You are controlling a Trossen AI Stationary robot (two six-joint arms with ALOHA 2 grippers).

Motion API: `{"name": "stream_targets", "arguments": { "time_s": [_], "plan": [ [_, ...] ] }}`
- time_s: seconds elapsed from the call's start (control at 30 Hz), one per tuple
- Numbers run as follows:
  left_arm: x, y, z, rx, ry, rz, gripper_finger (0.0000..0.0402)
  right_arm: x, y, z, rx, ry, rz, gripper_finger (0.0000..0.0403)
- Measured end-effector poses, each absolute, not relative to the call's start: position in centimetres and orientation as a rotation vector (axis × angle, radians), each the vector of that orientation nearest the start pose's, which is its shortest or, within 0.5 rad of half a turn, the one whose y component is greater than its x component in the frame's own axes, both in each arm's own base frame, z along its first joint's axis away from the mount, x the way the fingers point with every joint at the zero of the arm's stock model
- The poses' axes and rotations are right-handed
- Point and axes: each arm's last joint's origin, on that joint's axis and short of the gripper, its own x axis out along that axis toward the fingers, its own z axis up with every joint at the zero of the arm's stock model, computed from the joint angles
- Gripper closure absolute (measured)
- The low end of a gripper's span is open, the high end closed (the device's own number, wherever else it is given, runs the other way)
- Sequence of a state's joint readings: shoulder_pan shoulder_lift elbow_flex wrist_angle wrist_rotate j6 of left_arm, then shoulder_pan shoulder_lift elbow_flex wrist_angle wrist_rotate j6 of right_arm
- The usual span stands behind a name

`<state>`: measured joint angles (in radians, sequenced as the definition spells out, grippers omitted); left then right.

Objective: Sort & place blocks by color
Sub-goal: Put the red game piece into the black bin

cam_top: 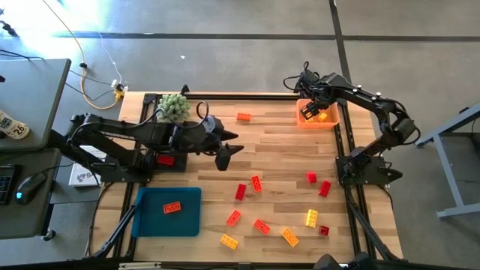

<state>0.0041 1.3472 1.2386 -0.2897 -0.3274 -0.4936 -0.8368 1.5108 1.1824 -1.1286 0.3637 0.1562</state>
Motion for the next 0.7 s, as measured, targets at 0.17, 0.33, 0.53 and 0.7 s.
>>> {"name": "stream_targets", "arguments": {
  "time_s": [0.17,0.33,0.53,0.7],
  "plan": [
    [30.4,0.7,37.9,-0.373,0.266,0.388,0.0161,17.0,-20.4,25.1,0.473,1.422,-1.089,0.0206],
    [31.6,0.5,39.7,-0.297,0.272,0.418,0.0161,17.1,-20.4,25.1,0.479,1.420,-1.088,0.0206],
    [33.0,0.1,37.6,-0.262,0.421,0.566,0.0161,17.0,-20.4,25.0,0.492,1.416,-1.098,0.0206],
    [33.9,-1.0,34.2,-0.324,0.583,0.656,0.0161,17.0,-20.4,25.0,0.492,1.416,-1.097,0.0206]
  ]
}}
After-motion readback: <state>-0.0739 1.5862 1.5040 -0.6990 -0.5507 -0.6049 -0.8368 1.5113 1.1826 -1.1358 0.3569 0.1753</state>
